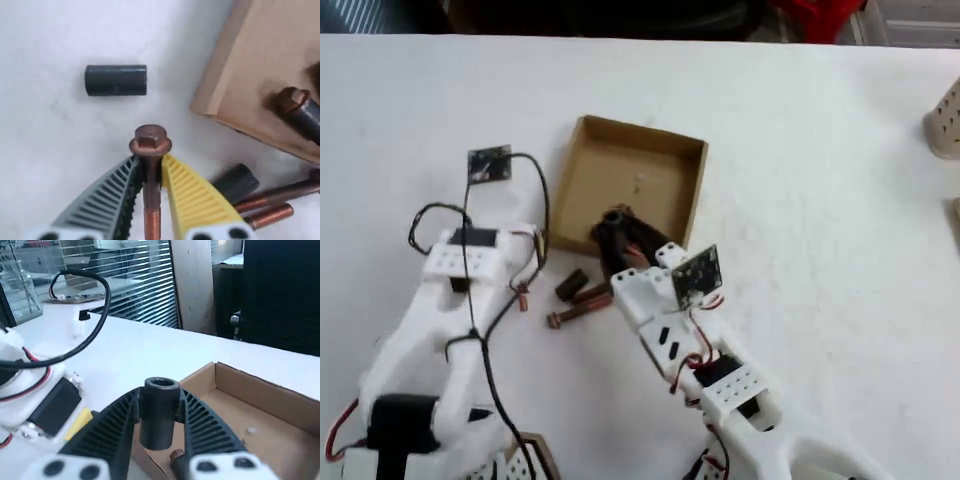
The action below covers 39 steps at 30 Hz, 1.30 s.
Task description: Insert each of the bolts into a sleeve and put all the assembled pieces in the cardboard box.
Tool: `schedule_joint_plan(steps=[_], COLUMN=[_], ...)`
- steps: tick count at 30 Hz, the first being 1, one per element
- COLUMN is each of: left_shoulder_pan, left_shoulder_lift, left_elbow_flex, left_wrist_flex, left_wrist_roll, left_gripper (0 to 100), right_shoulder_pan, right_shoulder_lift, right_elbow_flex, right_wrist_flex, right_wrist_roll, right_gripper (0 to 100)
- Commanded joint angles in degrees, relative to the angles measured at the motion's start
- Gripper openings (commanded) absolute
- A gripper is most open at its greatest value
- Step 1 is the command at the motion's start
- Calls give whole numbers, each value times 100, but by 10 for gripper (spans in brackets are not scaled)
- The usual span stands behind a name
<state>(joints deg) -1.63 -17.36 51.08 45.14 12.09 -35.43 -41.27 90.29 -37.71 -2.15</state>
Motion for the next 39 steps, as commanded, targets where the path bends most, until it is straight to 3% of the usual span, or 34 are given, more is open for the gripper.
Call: schedule_joint_plan(steps=[1,16,26,31,39], left_shoulder_pan=[259,242,207,-84,980], left_shoulder_lift=[-752,-1226,-1262,-2396,-4400], left_elbow_flex=[308,501,484,536,958], left_wrist_flex=[-404,-440,-466,-642,-695], left_wrist_roll=[-325,-369,-378,-791,-1829], left_gripper=[20,20,20,20,20], right_shoulder_pan=[-22,145,110,110,110], right_shoulder_lift=[-110,-101,-92,374,1780], right_elbow_flex=[62,563,563,554,545], right_wrist_flex=[-523,-1473,-1473,-1543,-3090], right_wrist_roll=[53,44,-281,-281,-246], right_gripper=[15,15,15,15,15])
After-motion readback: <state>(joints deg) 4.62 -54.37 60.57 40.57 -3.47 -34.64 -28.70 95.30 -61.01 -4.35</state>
